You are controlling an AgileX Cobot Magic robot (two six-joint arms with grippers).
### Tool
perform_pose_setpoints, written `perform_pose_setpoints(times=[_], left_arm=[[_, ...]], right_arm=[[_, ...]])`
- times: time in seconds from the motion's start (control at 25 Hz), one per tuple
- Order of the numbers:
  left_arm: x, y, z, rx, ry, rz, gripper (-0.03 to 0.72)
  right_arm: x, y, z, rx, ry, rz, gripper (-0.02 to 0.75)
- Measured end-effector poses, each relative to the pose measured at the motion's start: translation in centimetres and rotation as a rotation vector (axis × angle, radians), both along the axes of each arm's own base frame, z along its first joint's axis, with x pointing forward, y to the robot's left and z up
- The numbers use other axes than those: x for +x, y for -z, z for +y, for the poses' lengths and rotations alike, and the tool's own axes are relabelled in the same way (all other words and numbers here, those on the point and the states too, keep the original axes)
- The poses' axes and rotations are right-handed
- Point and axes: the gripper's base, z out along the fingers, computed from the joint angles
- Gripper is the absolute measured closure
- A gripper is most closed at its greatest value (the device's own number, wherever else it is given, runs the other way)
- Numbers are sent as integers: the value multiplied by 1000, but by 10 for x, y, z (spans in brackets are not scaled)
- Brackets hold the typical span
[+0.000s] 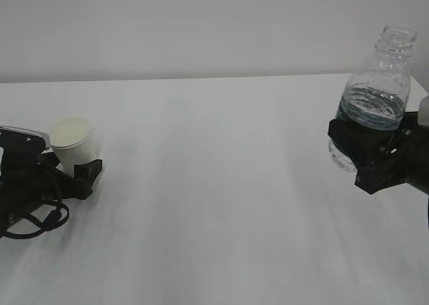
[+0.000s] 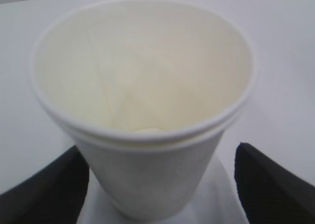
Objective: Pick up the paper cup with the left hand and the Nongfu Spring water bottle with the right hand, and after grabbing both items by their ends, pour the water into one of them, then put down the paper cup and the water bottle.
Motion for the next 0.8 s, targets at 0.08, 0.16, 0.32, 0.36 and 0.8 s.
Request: perform_pose_setpoints(times=[0.08,0.16,0.32,0.36,0.8], left_arm=[[0,0,0,0,-2,0,-3],[0,0,1,-1,-11,0,-3],[7,-2,1,-4,-18,-21,-3],[9,-3,0,-6,-18,-28,-3],[16,-5,-1,-9,-18,-49,4]], right_arm=[[0,0,0,0,0,0,314],[0,0,0,0,0,0,314],[0,0,0,0,0,0,314],[0,0,0,0,0,0,314],[0,0,0,0,0,1,314]])
